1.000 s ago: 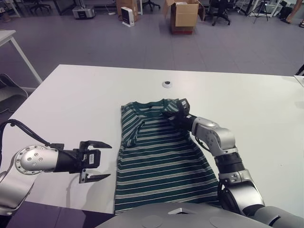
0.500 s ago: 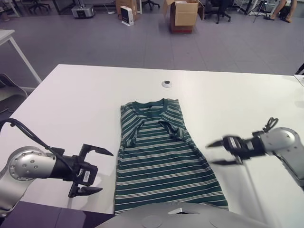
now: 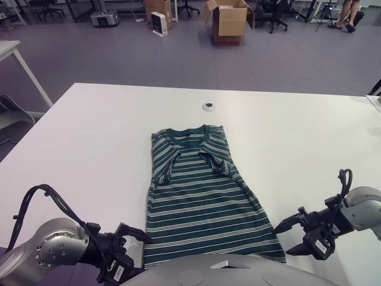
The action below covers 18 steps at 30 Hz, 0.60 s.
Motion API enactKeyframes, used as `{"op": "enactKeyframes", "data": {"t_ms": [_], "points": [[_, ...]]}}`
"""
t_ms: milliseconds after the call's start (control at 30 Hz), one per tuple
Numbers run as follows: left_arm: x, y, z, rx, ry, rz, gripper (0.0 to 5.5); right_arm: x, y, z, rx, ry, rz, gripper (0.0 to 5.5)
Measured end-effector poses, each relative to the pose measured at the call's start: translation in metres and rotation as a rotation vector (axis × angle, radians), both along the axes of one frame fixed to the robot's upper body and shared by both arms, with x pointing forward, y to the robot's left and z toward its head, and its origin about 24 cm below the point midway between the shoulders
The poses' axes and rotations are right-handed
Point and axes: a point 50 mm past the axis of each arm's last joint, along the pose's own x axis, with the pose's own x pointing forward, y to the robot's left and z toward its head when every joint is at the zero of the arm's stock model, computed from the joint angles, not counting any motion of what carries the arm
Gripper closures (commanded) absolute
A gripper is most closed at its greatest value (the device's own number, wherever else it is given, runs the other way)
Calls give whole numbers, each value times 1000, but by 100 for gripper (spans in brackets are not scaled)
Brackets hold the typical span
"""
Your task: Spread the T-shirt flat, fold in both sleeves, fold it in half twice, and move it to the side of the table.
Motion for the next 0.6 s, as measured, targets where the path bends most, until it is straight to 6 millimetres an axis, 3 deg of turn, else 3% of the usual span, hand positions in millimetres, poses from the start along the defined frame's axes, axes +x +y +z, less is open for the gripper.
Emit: {"op": "enactKeyframes", "data": {"t_ms": [367, 433, 600], "points": [[-7, -13, -11, -93, 115, 74, 394, -7, 14, -12, 63, 59, -49, 550], [-8, -11, -12, -108, 157, 108, 425, -5, 16, -11, 72, 79, -76, 550], [13, -8, 2, -270, 233, 306, 512, -3, 8, -3, 36, 193, -134, 550]]}}
